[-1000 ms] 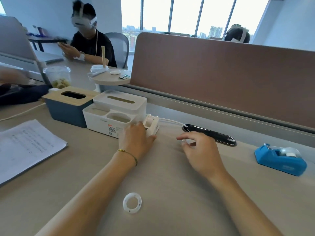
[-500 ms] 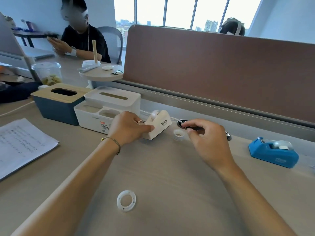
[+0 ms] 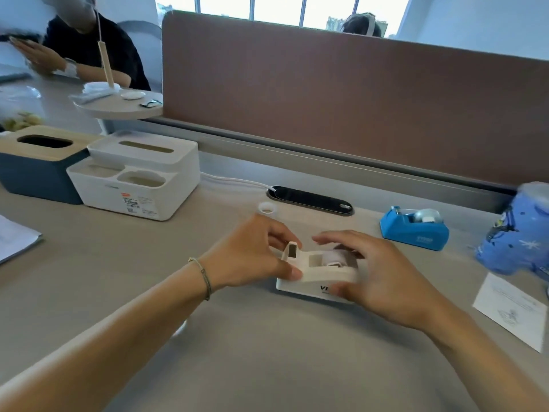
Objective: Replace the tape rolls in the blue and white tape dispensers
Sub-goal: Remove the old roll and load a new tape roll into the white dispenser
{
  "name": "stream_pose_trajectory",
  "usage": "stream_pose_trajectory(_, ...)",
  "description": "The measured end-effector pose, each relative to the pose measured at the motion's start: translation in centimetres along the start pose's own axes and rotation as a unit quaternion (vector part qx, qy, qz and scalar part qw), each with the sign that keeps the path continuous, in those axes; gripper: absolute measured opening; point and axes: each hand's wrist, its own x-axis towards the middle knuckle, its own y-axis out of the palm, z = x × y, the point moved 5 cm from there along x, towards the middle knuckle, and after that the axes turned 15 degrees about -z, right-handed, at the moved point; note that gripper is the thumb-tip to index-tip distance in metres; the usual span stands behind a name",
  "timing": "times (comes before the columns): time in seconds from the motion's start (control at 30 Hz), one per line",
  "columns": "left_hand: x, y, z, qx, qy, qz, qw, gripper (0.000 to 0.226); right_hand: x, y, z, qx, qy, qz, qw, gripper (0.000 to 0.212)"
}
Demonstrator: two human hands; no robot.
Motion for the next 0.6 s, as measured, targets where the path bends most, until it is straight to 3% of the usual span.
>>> stream_pose_trajectory(0.2, -1.1, 1.7, -0.1, -0.016, -0.018, 0.002, 1.0, 0.038, -1.1, -0.3, -0.6, 0.0, 0.002, 0.022, 1.0, 0.041)
stream_pose_trajectory(0.43, -1.2, 2.1, -0.1, -0.012, -0.018, 0.006, 1.0, 0.041, -1.5, 0.2, -1.1, -0.035, -0.023, 0.064, 0.997, 0.03)
stream_pose_trajectory(0.6, -1.0, 2.0, -0.4, 0.044, 0.012, 0.017, 0.999, 0.041, -1.4, -0.4, -1.1, -0.048, -0.029, 0.036, 0.998, 0.025)
